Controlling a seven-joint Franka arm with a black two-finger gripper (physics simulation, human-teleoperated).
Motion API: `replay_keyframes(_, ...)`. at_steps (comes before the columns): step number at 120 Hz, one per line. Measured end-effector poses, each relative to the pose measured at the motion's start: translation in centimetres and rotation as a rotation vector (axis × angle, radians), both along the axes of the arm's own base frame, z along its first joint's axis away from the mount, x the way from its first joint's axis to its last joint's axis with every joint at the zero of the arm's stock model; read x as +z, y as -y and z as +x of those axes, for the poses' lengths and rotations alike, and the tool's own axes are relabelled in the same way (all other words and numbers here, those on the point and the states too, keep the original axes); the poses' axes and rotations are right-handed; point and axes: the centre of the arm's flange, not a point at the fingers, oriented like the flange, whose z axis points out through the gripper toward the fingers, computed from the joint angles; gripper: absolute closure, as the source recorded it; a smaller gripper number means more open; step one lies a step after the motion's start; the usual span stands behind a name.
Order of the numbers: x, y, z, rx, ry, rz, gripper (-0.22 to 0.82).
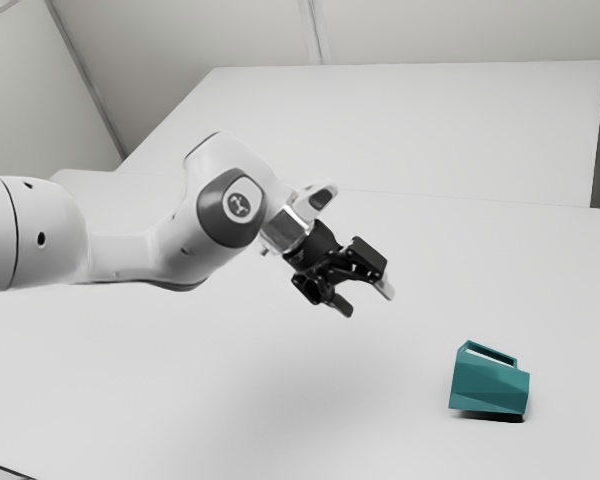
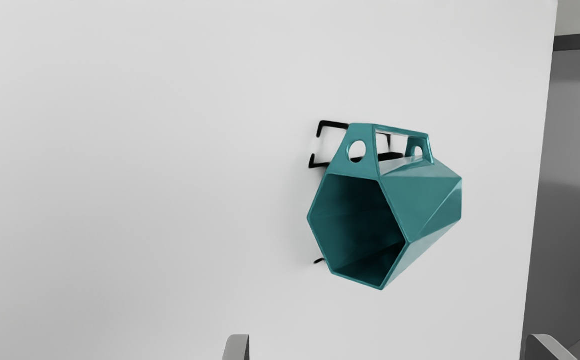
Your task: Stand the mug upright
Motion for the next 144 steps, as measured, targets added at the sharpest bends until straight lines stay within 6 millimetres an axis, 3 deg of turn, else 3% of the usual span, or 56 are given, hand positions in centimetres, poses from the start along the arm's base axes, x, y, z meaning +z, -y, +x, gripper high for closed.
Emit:
replay_keyframes(24, -3.3, 0.6, 0.8, 0.143, -0.053, -0.105, 0.0)
replay_keyframes(41, -6.1, 7.3, -2.1, 0.075, -0.11, -0.133, 0.0)
replay_keyframes(53, -7.7, 9.5, -3.2, 0.056, -0.118, -0.125, 0.0)
replay_keyframes(106, -11.4, 11.4, -0.6, 0.149, -0.133, -0.163, 0.0)
replay_keyframes(144, -11.5, 13.7, 0.0, 0.152, -0.148, -0.211, 0.0)
